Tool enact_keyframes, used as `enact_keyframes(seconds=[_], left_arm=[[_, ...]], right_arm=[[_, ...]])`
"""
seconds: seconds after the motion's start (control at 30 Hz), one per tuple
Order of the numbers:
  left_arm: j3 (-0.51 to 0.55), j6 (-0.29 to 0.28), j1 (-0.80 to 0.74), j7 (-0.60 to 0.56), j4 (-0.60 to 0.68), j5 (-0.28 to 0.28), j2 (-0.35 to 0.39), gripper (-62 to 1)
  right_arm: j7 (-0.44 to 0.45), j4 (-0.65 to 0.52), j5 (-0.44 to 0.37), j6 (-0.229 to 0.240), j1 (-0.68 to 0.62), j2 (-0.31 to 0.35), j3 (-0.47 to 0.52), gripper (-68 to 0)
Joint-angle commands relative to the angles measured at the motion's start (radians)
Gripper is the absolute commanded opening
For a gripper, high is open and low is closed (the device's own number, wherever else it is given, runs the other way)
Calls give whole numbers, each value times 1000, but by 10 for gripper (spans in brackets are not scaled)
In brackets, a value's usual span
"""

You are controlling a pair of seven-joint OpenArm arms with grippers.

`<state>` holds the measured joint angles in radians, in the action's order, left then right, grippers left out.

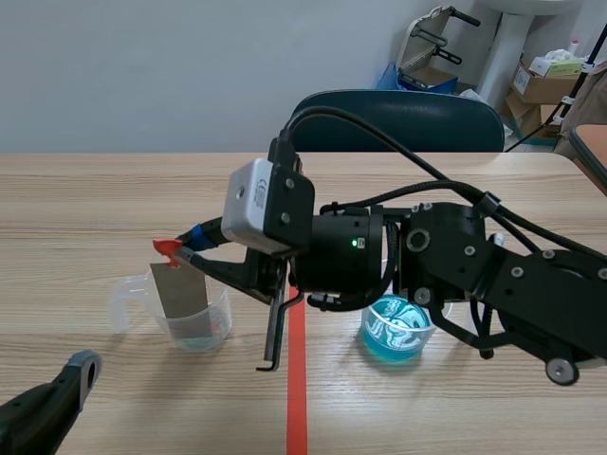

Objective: Do the redox reaction experiment

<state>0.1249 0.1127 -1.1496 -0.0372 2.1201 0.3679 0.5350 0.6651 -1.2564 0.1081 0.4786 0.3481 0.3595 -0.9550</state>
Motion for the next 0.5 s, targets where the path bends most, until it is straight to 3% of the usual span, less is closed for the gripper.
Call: enact_keyframes(seconds=[0.0, 0.13, 0.47], left_arm=[[1, 2, 3, -16, 9, 6, 0, 14], [1, 2, 3, -16, 9, 6, 0, 14], [1, 2, 3, -17, 9, 6, 0, 14]], right_arm=[[-19, -38, -41, -2, 35, -5, 14, -667], [-113, -84, -108, 24, 53, -5, 14, -667], [-469, -293, -309, 27, 74, -5, 39, -667]])
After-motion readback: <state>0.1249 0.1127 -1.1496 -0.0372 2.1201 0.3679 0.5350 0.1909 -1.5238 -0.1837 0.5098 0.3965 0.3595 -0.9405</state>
